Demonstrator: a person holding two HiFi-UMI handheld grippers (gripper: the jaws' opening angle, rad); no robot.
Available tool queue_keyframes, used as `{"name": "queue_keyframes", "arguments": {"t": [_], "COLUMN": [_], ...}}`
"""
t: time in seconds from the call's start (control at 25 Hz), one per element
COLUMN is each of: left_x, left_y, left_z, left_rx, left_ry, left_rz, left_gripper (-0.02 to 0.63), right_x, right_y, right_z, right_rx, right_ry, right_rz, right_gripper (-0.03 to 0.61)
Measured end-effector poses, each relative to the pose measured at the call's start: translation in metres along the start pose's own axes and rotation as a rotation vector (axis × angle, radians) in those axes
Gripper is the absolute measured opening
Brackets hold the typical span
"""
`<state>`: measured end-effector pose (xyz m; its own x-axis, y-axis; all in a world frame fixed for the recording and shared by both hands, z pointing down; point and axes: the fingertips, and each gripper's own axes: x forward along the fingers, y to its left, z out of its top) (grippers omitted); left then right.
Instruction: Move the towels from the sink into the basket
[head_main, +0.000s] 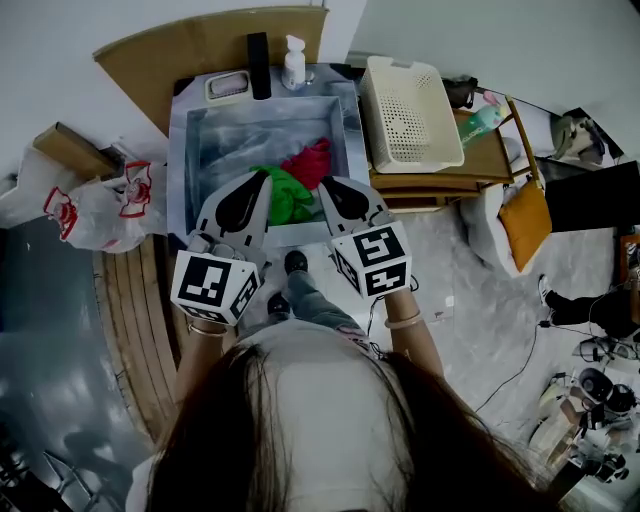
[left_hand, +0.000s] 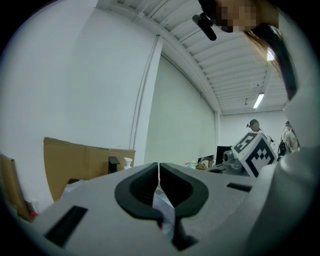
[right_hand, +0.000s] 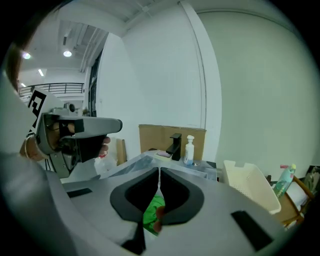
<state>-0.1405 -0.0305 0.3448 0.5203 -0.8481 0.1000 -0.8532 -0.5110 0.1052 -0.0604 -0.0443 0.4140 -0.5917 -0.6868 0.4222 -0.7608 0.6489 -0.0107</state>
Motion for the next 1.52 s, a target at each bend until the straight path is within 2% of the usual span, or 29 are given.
{"name": "queue_keyframes", "arguments": {"t": [0.76,1.04,1.52], "left_x": [0.037,0.047,0.059], "left_y": [0.042,0.055,0.074], "left_z": [-0.021,-0.026,-0.036], "left_rx": [-0.047,-0.058,-0.069], "left_ry": [0.036,0.045,0.067], "left_rz": [0.068,0.080,0.101], "left_gripper": [0.008,0.008,0.008], "right_x": [0.086,0.113,0.148], "right_y": [0.011,0.015,0.026], "right_z": [-0.046,-0.070,-0.109], "right_rx": [-0.154,-0.207,-0.273], "right_ry": [0.210,0.301,0.416], "right_rz": [0.229,0.290,0.384], "right_gripper": [0.032,0.092,0.126]}}
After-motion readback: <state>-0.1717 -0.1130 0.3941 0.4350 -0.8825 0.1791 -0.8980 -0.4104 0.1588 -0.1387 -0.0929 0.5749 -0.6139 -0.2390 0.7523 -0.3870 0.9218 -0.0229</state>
